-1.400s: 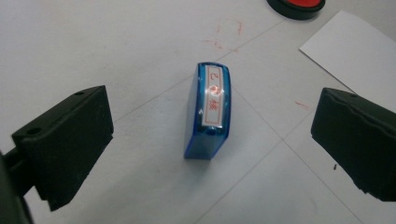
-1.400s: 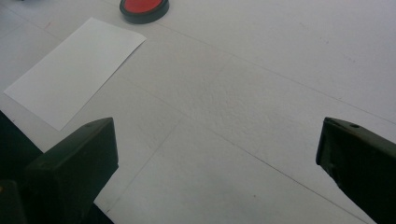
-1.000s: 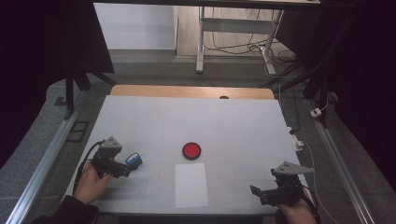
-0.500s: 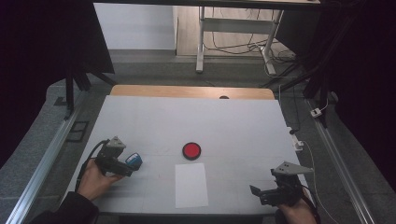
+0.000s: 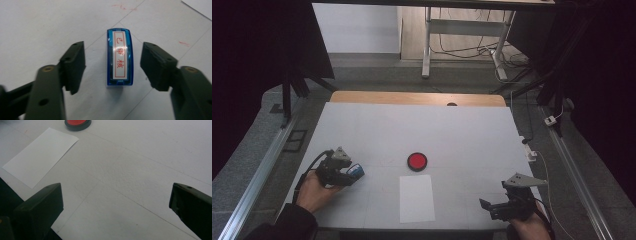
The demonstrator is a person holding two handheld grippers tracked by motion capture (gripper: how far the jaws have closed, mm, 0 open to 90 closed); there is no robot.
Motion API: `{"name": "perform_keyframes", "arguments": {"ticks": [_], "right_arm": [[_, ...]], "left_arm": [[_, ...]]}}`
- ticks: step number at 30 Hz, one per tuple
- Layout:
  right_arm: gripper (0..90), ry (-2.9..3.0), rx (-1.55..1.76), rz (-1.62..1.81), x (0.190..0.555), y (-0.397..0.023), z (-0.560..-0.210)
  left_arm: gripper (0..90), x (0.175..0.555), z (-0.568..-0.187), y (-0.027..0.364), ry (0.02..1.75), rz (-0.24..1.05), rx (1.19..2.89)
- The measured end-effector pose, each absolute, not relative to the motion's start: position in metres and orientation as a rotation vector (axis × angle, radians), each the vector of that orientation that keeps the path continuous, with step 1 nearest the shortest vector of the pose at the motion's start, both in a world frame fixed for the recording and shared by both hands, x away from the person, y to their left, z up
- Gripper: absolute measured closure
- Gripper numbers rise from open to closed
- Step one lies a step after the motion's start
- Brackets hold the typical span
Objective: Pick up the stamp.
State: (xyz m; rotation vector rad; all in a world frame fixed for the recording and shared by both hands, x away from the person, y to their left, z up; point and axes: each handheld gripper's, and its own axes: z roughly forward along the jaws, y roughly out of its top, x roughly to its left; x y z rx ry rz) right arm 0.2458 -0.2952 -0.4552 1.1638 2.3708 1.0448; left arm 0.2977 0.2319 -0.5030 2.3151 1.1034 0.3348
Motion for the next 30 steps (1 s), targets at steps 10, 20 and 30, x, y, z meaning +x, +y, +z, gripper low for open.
{"name": "perform_keyframes", "arguments": {"ticks": [10, 20, 30], "right_arm": [[0.0, 2.376, 1.162, 1.043, 0.2459, -0.2950, -0.4554], [0.0, 2.376, 1.160, 1.043, 0.2459, -0.2951, -0.4554], [0.0, 2.376, 1.161, 1.043, 0.2458, -0.2947, -0.4555]], "left_arm": [[61.1, 0.2980, -0.4998, 0.2318, 1.103, 0.306, 2.302], [70.2, 0.2966, -0.4984, 0.2293, 1.071, 0.326, 2.338], [70.3, 0.2950, -0.4947, 0.2298, 1.053, 0.314, 2.319]]}}
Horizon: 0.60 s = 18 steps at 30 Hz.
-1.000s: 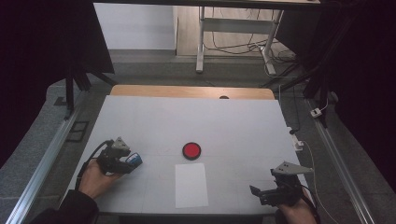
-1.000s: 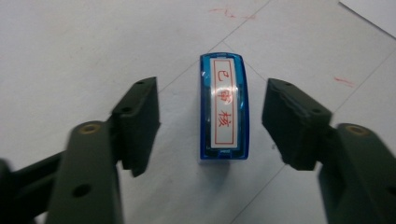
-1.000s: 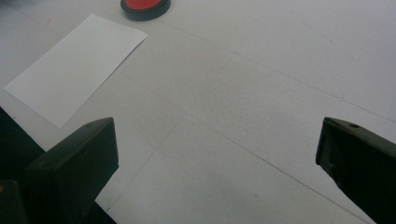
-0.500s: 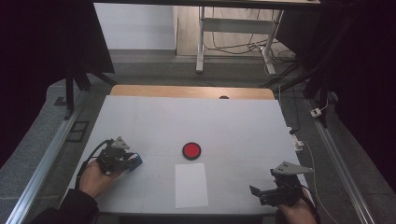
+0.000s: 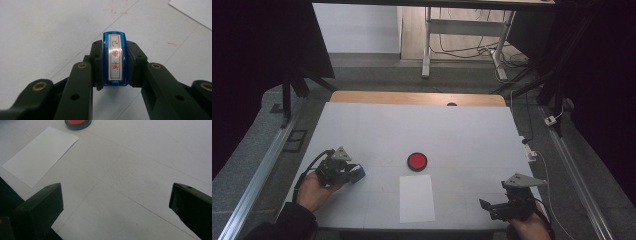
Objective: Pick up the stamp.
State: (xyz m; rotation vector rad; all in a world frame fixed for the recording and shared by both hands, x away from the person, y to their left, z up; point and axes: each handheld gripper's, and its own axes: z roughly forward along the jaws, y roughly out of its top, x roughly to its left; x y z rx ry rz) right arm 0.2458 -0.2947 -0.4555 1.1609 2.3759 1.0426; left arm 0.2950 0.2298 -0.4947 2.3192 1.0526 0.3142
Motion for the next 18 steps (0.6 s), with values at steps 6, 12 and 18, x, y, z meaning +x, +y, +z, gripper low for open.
{"name": "perform_keyframes", "arguments": {"ticks": [6, 12, 18], "right_arm": [[0.0, 2.377, 1.162, 1.043, 0.246, -0.295, -0.456], [0.0, 2.377, 1.162, 1.043, 0.246, -0.295, -0.456], [0.0, 2.377, 1.163, 1.042, 0.246, -0.295, -0.456]], "left_arm": [[70.4, 0.294, -0.489, 0.231, 1.044, 0.305, 2.284], [70.4, 0.293, -0.481, 0.227, 0.993, 0.273, 2.268], [70.4, 0.293, -0.475, 0.222, 0.954, 0.264, 2.248]]}}
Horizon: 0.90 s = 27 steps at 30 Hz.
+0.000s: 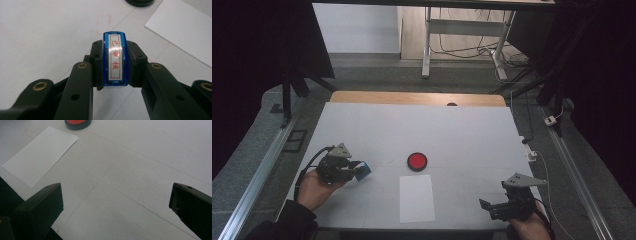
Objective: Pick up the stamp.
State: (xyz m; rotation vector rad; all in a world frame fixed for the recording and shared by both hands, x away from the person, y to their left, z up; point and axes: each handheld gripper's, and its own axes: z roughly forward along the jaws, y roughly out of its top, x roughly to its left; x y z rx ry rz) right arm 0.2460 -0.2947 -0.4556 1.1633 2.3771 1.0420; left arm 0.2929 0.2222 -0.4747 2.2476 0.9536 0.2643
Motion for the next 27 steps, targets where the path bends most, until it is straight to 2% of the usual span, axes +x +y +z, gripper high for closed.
{"name": "perform_keyframes", "arguments": {"ticks": [11, 16, 27], "right_arm": [[0.0, 2.377, 1.164, 1.044, 0.246, -0.295, -0.456], [0.0, 2.376, 1.167, 1.047, 0.246, -0.295, -0.456], [0.0, 2.379, 1.169, 1.043, 0.247, -0.296, -0.456]], "left_arm": [[70.4, 0.296, -0.464, 0.210, 0.877, 0.239, 2.233], [70.4, 0.300, -0.459, 0.205, 0.871, 0.150, 2.207], [70.4, 0.304, -0.450, 0.186, 0.796, 0.175, 2.238]]}}
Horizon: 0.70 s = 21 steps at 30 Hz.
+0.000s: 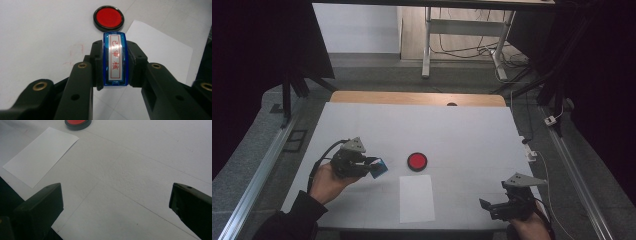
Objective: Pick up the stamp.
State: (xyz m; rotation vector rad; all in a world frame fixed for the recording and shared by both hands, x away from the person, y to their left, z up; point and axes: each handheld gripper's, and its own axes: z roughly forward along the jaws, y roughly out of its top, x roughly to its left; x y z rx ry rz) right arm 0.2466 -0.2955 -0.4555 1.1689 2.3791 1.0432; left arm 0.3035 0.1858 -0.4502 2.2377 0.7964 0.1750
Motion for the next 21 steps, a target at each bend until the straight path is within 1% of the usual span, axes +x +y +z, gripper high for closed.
{"name": "perform_keyframes", "arguments": {"ticks": [21], "right_arm": [[0.0, 2.380, 1.170, 1.049, 0.247, -0.296, -0.456]], "left_arm": [[70.3, 0.307, -0.431, 0.148, 0.628, 0.155, 2.242]]}}
